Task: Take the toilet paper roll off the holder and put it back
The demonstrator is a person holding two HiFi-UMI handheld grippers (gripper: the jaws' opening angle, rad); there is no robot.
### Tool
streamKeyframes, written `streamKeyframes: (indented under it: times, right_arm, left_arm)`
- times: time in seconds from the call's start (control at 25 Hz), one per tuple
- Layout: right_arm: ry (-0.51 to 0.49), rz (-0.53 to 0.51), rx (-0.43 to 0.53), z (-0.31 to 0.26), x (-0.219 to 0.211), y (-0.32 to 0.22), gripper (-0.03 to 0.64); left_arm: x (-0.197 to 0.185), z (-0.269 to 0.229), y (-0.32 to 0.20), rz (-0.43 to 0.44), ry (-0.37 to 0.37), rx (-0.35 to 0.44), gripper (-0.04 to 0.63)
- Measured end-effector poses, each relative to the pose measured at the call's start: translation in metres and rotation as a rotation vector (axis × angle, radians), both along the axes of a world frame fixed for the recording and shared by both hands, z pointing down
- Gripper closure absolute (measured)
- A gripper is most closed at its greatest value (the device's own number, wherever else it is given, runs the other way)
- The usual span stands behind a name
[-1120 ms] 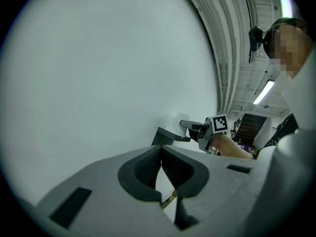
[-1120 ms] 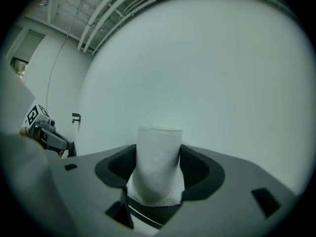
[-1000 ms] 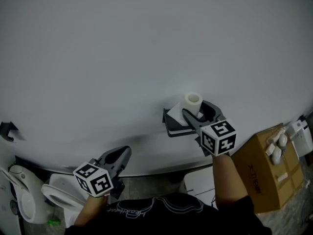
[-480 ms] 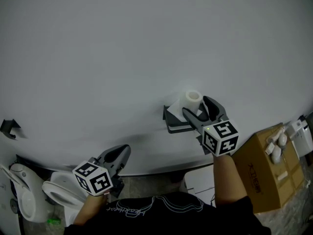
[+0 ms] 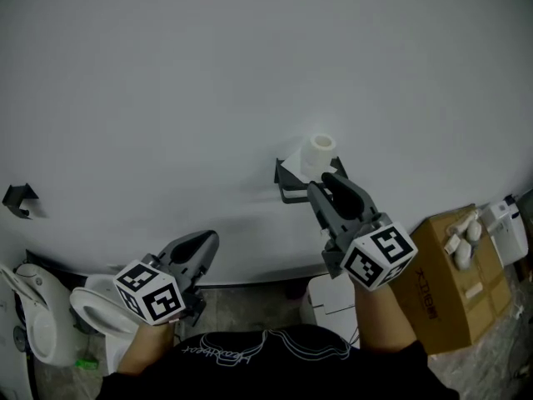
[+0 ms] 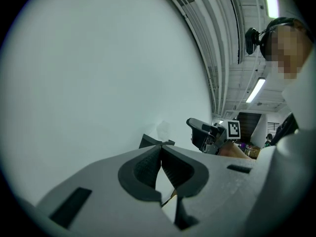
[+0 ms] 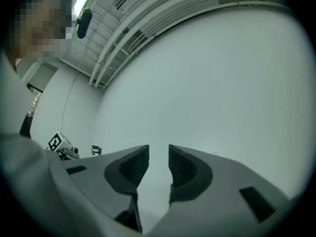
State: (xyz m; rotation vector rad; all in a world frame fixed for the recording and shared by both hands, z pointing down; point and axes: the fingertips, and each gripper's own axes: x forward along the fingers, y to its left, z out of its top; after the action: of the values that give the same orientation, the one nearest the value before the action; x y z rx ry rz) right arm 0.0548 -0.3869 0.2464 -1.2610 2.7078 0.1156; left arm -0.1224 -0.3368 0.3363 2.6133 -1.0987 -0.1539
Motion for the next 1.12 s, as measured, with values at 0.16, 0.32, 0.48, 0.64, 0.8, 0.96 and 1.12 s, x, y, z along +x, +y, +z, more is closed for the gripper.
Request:
streamKeyframes:
  times: [0.16, 0.32, 0.48, 0.64, 0.8, 0.96, 1.12]
  right_arm:
    - [0.001, -0.052, -0.045, 0.019, -0.011, 0.032, 0.598]
    - [0.016, -0.073, -0.104, 0.044, -0.018, 0.056, 0.621]
    - [0.034, -0.121, -0.161, 0.073, -0.03, 0.081, 0.618]
    - [0.056, -0.187, -0.212, 0.1, -0.043, 0.105, 0.615]
    - [0.086, -0.233, -0.236, 0.119, -0.049, 0.126, 0.615]
    - [0.088, -0.252, -0.277, 0.138, -0.049, 0.137, 0.615]
    - [0.089, -0.245, -0.31, 0.154, -0.043, 0.143, 0.615]
  left_arm:
    - [0.01, -0.005, 0.023, 0.024, -0.009, 0.02, 0.589]
    - [0.016, -0.001, 0.048, 0.047, 0.004, 0.025, 0.589]
    - [0.021, 0.005, 0.07, 0.058, 0.016, 0.017, 0.589]
    - [0.024, 0.014, 0.085, 0.072, 0.014, 0.008, 0.589]
    - [0.029, 0.022, 0.093, 0.08, 0.021, -0.013, 0.589]
    - [0.038, 0.029, 0.1, 0.098, 0.018, -0.027, 0.589]
    - [0.047, 0.036, 0.1, 0.111, 0.013, -0.043, 0.589]
